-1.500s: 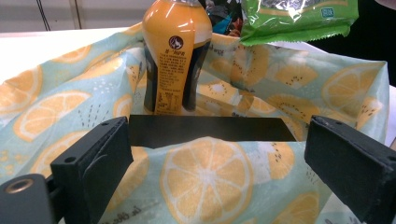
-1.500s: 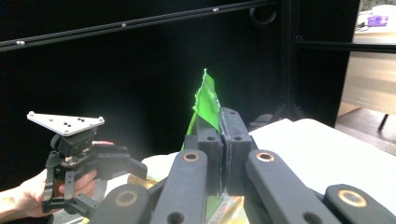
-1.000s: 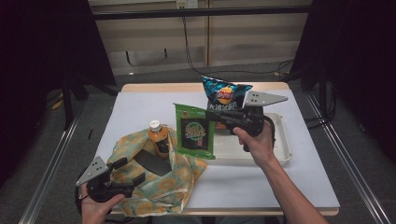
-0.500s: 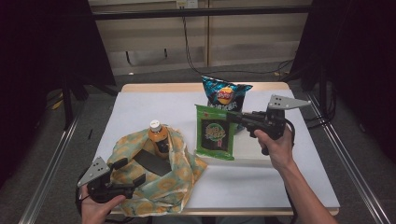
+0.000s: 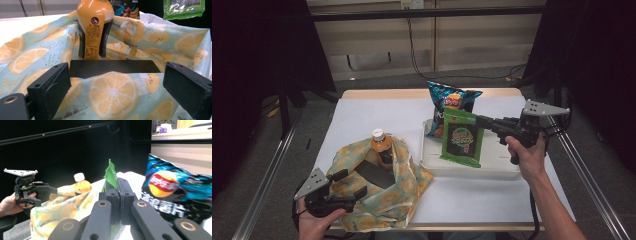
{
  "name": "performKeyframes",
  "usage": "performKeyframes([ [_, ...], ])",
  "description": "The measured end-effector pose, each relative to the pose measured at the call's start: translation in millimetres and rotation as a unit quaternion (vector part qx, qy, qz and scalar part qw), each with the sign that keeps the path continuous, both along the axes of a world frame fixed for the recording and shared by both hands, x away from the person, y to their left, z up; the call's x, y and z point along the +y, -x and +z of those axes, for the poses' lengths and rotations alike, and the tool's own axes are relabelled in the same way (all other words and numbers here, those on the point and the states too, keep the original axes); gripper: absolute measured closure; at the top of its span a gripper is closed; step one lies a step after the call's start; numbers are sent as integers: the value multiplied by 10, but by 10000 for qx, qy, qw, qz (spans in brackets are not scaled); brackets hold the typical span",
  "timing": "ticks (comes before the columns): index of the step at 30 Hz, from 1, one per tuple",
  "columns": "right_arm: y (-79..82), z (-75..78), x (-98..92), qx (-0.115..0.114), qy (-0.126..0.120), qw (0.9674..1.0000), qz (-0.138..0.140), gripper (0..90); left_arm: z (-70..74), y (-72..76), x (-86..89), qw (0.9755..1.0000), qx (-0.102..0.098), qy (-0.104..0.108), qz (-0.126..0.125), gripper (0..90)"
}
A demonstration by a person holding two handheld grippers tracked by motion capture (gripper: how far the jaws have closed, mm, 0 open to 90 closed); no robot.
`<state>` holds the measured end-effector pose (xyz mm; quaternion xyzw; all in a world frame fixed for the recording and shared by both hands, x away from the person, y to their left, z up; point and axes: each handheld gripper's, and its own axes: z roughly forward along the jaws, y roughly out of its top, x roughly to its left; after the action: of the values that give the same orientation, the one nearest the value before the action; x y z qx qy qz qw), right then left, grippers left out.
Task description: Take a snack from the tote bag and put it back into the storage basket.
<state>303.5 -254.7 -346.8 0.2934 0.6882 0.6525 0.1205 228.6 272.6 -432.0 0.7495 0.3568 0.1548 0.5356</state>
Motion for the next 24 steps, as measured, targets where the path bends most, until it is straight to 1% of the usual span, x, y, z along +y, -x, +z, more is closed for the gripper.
performKeyframes([
  [3,-34,-32,-112,51,-43,10000,-41,884,1,3,-2,10000,4,10,-8,73],
  [5,-57,-52,-175,91,-17,9999,-53,884,0,1,1,10000,4,18,2,73],
  [9,-108,-85,-312,178,-22,9996,-228,884,-8,-9,3,10000,22,8,13,72],
  [12,-146,-105,-399,181,-18,9993,-324,883,-5,-7,4,10000,13,17,-5,73],
  [14,-164,-122,-465,228,42,9989,-413,883,-3,-4,5,10000,9,16,6,72],
  [20,-205,-176,-613,281,71,9979,-575,882,-6,-9,10,10000,24,57,31,72],
  [21,-224,-199,-636,293,104,9977,-597,882,-4,-9,8,10000,14,27,28,72],
  [24,-264,-270,-666,345,145,9972,-647,882,-6,-12,-1,10000,19,28,23,72],
])
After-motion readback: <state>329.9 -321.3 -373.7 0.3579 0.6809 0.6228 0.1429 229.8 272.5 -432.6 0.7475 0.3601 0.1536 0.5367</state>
